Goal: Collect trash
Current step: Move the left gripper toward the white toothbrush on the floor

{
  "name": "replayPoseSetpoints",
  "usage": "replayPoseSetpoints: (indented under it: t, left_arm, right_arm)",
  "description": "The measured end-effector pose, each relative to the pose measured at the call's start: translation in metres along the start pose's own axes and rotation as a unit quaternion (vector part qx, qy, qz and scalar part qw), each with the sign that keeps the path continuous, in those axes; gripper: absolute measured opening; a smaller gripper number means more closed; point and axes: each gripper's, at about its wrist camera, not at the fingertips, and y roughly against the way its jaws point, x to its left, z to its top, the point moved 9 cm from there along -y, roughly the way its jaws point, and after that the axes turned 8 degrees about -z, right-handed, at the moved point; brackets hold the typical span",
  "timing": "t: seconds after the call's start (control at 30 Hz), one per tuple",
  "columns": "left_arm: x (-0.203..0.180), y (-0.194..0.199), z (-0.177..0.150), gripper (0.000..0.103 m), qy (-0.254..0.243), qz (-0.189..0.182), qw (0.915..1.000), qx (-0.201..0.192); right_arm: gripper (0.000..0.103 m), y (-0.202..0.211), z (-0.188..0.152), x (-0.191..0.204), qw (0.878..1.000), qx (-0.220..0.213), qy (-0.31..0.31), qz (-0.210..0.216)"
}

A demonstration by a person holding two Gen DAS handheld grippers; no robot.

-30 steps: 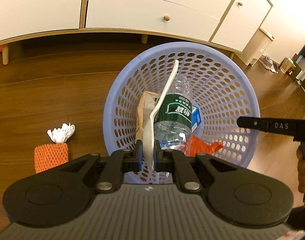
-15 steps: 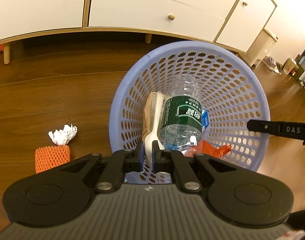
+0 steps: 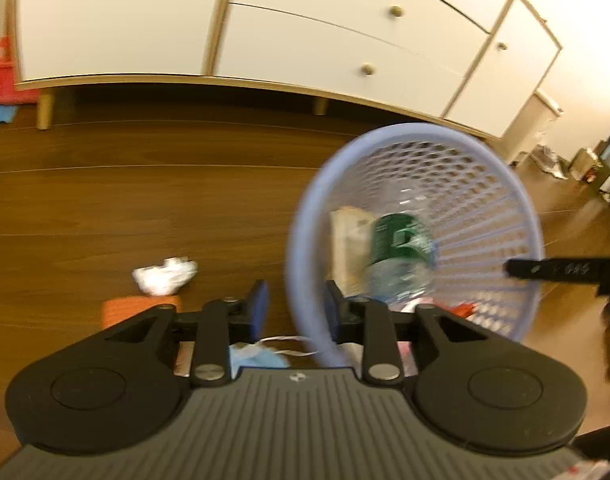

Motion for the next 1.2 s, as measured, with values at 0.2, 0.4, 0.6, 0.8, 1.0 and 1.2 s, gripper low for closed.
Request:
replayPoseSetpoints:
  t: [0.2,0.4,0.6,0.8,1.0,1.2]
  left_arm:
    - [0.07,0.007,-0.056,0.032,-0.016,0.091,0.9942,0.055]
    - [0.109,-0.001,-0.125,0.032,-0.032,0.122,0.9829,0.134]
    - [0.122,-0.011,-0.137,0.032,-0.017,0.129,0.9822,0.135]
    - [0.135,-0.029,-0.107,0.04,0.024,0.127,0.9879,0.085]
    - [0.138,-0.048,-0.09,0.041,0.009,0.127,0.9886,0.079]
    - [0.146,-0.061,-0.087,0.041,0.022,0.127,0.9889,0.074]
  right_arm:
    - [0.009,0.0,-0.001,0.0,1.0,0.0,-0.004,-0.003]
    - [0.009,0.0,-0.001,0.0,1.0,-0.001,-0.003,-0.006]
    - [0.009,-0.001,-0.002,0.002,1.0,-0.002,0.002,-0.01]
    - [0.009,-0.003,-0.002,0.0,1.0,-0.004,0.0,-0.013]
    - [0.009,-0.005,-0.001,0.0,1.0,-0.005,-0.02,-0.022]
    - [0.009,0.001,0.0,0.011,0.999,-0.015,-0.02,-0.022]
